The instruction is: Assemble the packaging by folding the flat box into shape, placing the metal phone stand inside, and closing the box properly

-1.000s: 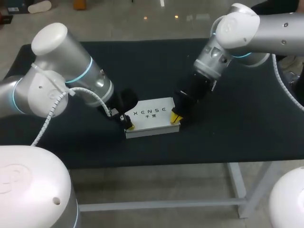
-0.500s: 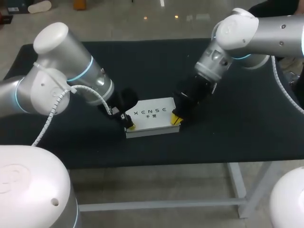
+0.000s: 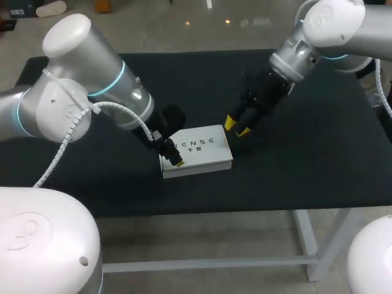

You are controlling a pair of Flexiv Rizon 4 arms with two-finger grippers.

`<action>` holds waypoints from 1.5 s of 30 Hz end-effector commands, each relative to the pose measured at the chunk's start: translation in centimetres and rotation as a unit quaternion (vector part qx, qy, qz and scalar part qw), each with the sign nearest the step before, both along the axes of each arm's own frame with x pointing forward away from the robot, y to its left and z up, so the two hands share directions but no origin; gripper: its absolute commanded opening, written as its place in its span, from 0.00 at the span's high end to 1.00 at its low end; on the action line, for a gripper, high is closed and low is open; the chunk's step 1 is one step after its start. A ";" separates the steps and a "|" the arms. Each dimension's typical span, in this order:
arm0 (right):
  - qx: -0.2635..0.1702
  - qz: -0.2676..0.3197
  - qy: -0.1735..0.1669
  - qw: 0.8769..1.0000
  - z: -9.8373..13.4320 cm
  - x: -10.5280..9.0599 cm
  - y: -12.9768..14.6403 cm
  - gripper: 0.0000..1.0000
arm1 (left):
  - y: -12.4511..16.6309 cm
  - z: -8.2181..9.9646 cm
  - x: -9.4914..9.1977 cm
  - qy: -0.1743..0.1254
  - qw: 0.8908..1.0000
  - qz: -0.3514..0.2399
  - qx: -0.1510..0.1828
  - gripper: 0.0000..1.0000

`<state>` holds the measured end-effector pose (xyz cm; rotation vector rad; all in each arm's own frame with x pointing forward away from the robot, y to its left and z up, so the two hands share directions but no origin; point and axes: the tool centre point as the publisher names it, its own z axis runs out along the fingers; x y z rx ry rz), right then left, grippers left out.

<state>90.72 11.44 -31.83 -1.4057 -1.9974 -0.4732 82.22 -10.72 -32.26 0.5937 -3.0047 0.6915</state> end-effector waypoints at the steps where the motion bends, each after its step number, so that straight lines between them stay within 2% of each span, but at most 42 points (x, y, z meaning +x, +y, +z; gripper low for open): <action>1: 0.011 -0.027 -0.078 0.996 2.4 -0.2 -1.8 0.00 | -0.3 1.4 -1.5 0.014 0.998 0.056 -0.004 0.00; 2: 0.011 -0.029 -0.101 0.994 2.8 0.0 -2.1 0.00 | -0.2 1.6 -1.9 0.020 0.997 0.073 -0.011 0.00; 4: 0.008 -0.029 -0.146 0.989 3.5 0.3 -2.9 0.00 | -0.5 1.8 -2.8 0.021 0.992 0.123 0.000 0.00; 6: 0.006 -0.032 -0.172 0.985 4.2 0.9 -3.8 0.00 | -0.7 1.8 -3.6 0.042 0.988 0.150 -0.010 0.00; 7: -0.005 -0.048 -0.180 0.983 4.6 1.3 -4.3 0.00 | -0.8 1.9 -4.0 0.048 0.986 0.161 -0.002 0.00; 9: -0.033 -0.131 -0.167 0.977 5.7 3.1 -5.7 0.00 | -0.8 1.9 -4.0 0.048 0.986 0.161 -0.002 0.00; 22: -0.033 -0.131 -0.167 0.977 5.7 3.1 -5.7 0.00 | -0.8 1.9 -4.0 0.048 0.986 0.161 -0.002 0.00; 24: -0.033 -0.131 -0.167 0.977 5.7 3.1 -5.7 0.00 | -1.9 1.4 -4.5 0.042 0.976 0.213 0.006 0.00; 25: -0.037 -0.130 -0.180 0.974 5.2 3.2 -5.8 0.00 | -2.4 1.1 -4.9 0.052 0.977 0.204 0.003 0.00; 26: -0.040 -0.126 -0.204 0.970 4.9 3.3 -6.0 0.00 | -2.8 0.9 -5.2 0.060 0.974 0.217 0.001 0.00; 27: -0.037 -0.126 -0.209 0.969 4.6 3.6 -6.3 0.00 | -3.2 0.7 -5.3 0.051 0.968 0.245 0.015 0.00; 29: -0.014 -0.108 -0.246 0.963 4.3 4.2 -7.0 0.00 | -4.0 0.3 -5.7 0.066 0.962 0.264 0.017 0.00; 30: -0.009 -0.106 -0.262 0.959 4.2 4.5 -7.4 0.00 | -4.4 0.1 -5.8 0.061 0.952 0.298 0.034 0.00; 31: -0.014 -0.106 -0.286 0.952 4.1 4.7 -7.8 0.00 | -4.7 -0.2 -5.9 0.050 0.938 0.340 0.053 0.00; 33: 0.002 -0.082 -0.328 0.941 4.2 5.0 -8.6 0.00 | -5.4 -0.5 -6.2 0.070 0.928 0.360 0.062 0.00; 35: -0.004 -0.075 -0.369 0.926 4.2 5.4 -9.4 0.00 | -6.1 -0.8 -6.5 0.062 0.912 0.398 0.078 0.00; 37: 0.006 -0.057 -0.403 0.913 4.3 5.8 -10.4 0.00 | -6.6 -1.1 -6.7 0.074 0.906 0.409 0.080 0.00; 38: 0.006 -0.053 -0.420 0.906 4.2 6.0 -10.9 0.00 | -6.8 -1.3 -6.7 0.071 0.898 0.426 0.086 0.00; 40: 0.021 -0.013 -0.457 0.889 4.2 6.3 -12.0 0.00 | -7.2 -1.6 -6.9 0.082 0.892 0.436 0.083 0.00; 41: 0.012 0.008 -0.466 0.885 4.0 6.5 -12.5 0.00 | -7.4 -1.8 -7.0 0.083 0.881 0.458 0.087 0.00; 42: -0.015 0.003 -0.453 0.892 3.9 7.2 -12.8 0.00 | -7.5 -2.0 -7.0 0.081 0.863 0.489 0.098 0.00; 43: -0.015 0.003 -0.453 0.892 3.9 7.2 -12.8 0.00 | -7.6 -2.2 -7.0 0.089 0.853 0.503 0.110 0.00; 45: -0.015 0.003 -0.453 0.892 3.9 7.2 -12.8 0.00 | -7.6 -2.2 -7.0 0.089 0.853 0.503 0.110 0.00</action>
